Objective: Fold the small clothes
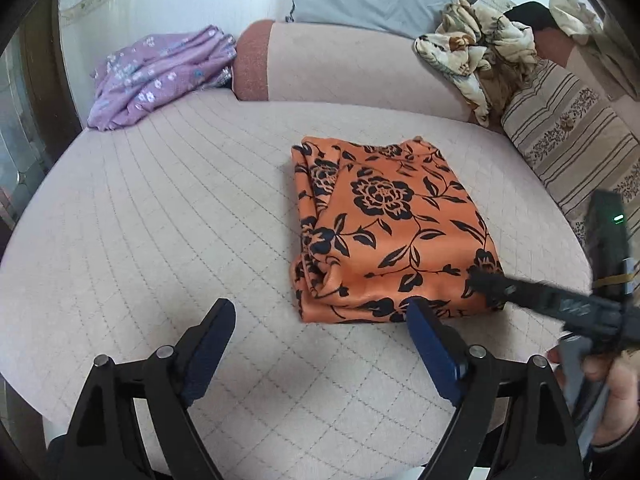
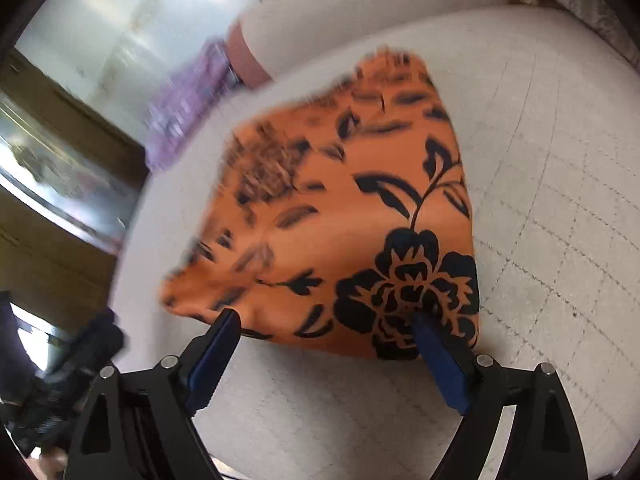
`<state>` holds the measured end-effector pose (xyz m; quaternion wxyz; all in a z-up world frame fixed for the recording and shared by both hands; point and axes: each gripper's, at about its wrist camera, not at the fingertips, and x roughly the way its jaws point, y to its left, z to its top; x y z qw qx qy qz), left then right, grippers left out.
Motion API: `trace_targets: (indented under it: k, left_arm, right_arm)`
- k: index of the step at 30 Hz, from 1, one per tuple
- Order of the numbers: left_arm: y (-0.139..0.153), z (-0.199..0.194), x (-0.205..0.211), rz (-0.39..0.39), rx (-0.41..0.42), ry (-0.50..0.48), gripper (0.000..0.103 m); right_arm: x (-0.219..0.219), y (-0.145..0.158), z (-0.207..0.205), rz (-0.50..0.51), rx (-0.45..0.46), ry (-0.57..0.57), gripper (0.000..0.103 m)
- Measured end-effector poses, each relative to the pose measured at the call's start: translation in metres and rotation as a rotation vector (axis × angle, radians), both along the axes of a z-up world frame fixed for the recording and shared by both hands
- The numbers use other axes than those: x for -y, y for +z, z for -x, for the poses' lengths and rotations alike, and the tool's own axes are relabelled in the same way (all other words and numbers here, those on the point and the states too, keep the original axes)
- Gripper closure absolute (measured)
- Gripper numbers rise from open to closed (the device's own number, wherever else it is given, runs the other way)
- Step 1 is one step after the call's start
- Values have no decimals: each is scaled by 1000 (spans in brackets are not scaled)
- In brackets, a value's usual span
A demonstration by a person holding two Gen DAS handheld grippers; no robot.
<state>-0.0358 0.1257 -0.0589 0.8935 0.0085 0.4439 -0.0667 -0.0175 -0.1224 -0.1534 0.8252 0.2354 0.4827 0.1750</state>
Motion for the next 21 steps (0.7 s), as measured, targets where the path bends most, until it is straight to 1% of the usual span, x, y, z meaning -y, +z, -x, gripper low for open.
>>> trace_targets:
  k: [2,4,5,6,7,8,9,10,12,15,17,20,21]
  left_arm:
    - [3,2,-2,-8,17,24,12]
    - [5,3,-3,-5,28,34,12]
    - [7,3,-2,-10,30,37,12]
    - [7,4,-1,-14,31,36,12]
    - [8,4,0,-18,32,32,11]
    - [10,6,1,-28,32,25,11]
    - [11,8,2,-40,33,19,11]
    - [12,9,1,-48,37,18,11]
    - [14,10,-2,-45,41,29,11]
    - [15,8,-5,-31,34,46,11]
    - [14,7,-6,-40,32,57,11]
    - [15,9,-5,-53,45,61,11]
    - [15,9,-5,-61,52,65,11]
  right_arm:
    - [0,18,9,13,60,8,13]
    - [-3,25,13,27,95,28,12]
    - [-6,22,11,37,81,49,11]
    - [-8,15,7,46,43,69,11]
    - [-8,2,2,40,-15,90,11]
    - [-5,-5,-1,35,-44,92,11]
    - [0,-6,0,35,-48,72,11]
    - [3,-2,1,22,-31,58,11]
    - [8,15,10,21,28,37,11]
    - [9,44,22,95,122,24,11]
    - [5,59,33,156,173,37,11]
    - [-7,66,45,291,214,53,8]
    - [-10,66,48,320,218,57,8]
